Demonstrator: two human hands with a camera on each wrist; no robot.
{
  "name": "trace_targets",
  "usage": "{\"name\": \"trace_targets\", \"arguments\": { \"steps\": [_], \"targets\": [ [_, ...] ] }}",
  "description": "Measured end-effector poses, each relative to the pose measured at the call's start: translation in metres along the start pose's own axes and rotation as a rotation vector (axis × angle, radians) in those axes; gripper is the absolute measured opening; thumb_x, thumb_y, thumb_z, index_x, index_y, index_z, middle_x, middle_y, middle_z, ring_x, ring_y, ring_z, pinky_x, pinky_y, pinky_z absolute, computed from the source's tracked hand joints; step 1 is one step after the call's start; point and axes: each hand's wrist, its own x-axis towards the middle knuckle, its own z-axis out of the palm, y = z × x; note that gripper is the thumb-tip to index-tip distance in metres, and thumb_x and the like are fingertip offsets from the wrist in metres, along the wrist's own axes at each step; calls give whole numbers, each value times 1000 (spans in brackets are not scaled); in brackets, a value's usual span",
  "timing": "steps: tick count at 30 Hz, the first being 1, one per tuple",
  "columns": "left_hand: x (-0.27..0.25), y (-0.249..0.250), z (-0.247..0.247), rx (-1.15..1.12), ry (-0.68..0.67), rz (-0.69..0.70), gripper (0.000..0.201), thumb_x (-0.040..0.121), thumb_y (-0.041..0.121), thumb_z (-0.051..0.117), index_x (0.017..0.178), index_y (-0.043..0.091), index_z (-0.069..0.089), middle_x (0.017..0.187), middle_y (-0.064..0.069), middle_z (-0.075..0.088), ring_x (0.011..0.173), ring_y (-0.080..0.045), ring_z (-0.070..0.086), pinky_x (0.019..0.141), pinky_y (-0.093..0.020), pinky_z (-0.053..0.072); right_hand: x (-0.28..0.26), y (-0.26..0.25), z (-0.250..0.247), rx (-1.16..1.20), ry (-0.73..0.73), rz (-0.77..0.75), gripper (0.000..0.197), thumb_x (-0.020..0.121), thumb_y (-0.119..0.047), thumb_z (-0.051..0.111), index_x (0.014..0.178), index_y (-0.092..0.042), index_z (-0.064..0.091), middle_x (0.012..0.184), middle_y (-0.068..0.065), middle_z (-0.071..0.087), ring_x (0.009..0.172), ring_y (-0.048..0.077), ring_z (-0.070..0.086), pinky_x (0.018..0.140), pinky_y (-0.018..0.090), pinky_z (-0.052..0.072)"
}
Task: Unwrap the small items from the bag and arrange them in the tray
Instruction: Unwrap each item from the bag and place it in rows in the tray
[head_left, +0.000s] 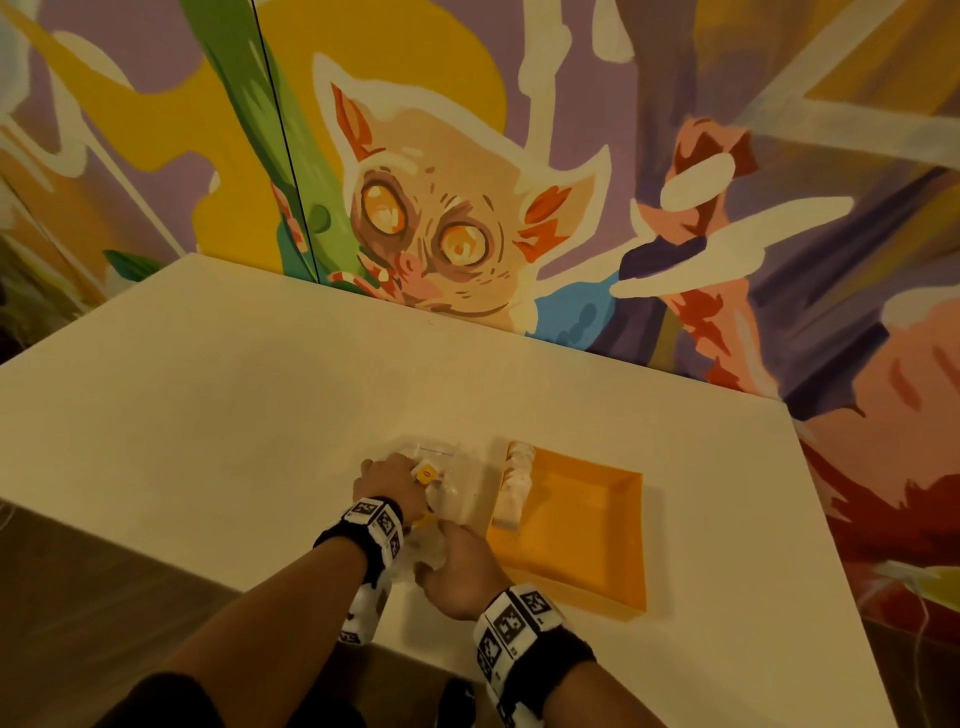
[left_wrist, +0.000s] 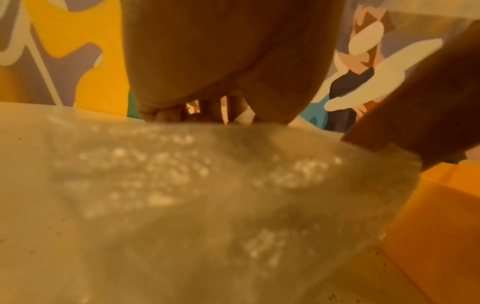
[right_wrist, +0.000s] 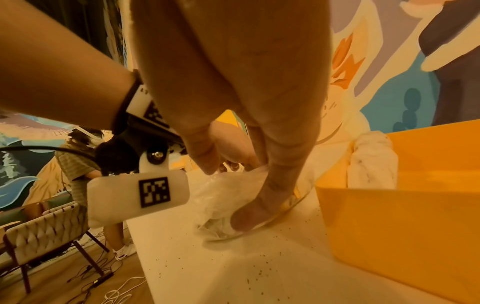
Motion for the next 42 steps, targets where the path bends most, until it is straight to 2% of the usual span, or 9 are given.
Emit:
{"name": "trace_targets", "arguments": {
  "steps": [4, 12, 16, 22, 25, 28, 32, 36, 42],
  "targets": [
    [-3, -4, -5, -47, -5, 57, 29, 90, 24, 47, 61, 24, 41, 75, -2, 48, 95, -37, 55, 85, -40, 45, 0, 6, -3, -44, 2, 13, 51, 95, -24, 55, 141, -10, 40, 144, 7, 43, 132, 23, 42, 100, 23, 35],
    [-20, -3, -30, -176, 99, 133, 39, 91, 21, 51, 54, 19, 39, 66, -9, 63, 74, -30, 59, 87, -35, 34, -1, 9, -10, -58, -23, 15, 46, 98, -19, 49, 140, -2, 42, 145, 14, 44, 133, 29, 41, 105, 31, 34],
    [-28, -1, -45, -236, 86, 183, 42, 93, 18, 52, 55, 16, 35, 54, -2, 44, 59, -26, 44, 62, -31, 31, 7, 13, -5, -74, -23, 33, 52, 96, -27, 52, 142, -6, 38, 147, 11, 41, 134, 27, 40, 108, 31, 35],
    [-36, -10, -56, -389, 74, 184, 33, 90, 18, 56, 63, 12, 39, 58, -4, 43, 55, -21, 38, 54, -31, 29, 23, 28, -1, -38, 62, 31, 54, 90, -33, 60, 140, -16, 44, 144, 6, 44, 131, 22, 44, 104, 26, 37],
    [-36, -20, -55, -611, 48, 147, 15, 87, 16, 60, 75, 7, 60, 73, -11, 65, 69, -30, 62, 65, -40, 54, 29, 26, -6, 50, 205, -19, 44, 91, -34, 60, 131, -17, 51, 133, 5, 52, 119, 20, 53, 93, 22, 41],
    [-41, -27, -50, -914, -34, 107, 14, 93, 4, 56, 101, -1, 66, 102, -19, 71, 93, -33, 69, 86, -49, 56, 37, 19, -7, 278, 247, -33, 56, 88, -41, 64, 136, -23, 43, 132, 1, 50, 114, 23, 58, 97, 35, 49],
    [-52, -30, -44, -1043, -159, 122, 17, 95, -1, 51, 107, -2, 63, 105, -19, 71, 94, -31, 70, 81, -43, 58, 46, 15, 0, 594, 149, -84, 84, 78, -37, 77, 147, -34, 29, 128, -8, 44, 124, 17, 51, 98, 46, 50],
    [-60, -26, -40, -1143, -207, 59, 15, 94, -4, 46, 93, -2, 61, 86, -14, 67, 69, -23, 67, 55, -29, 54, 57, 16, 10, 541, 174, -148, 49, 72, -32, 79, 118, -25, 64, 114, -4, 67, 104, 16, 65, 91, 45, 54],
    [-49, -25, -31, -1232, -72, -91, 11, 79, -2, 50, 72, 7, 49, 76, -11, 48, 70, -26, 48, 58, -32, 40, 53, 8, 16, 519, 191, -202, 21, 79, -27, 76, 98, -32, 70, 97, -7, 72, 90, 12, 68, 87, 42, 56]
  ]
}}
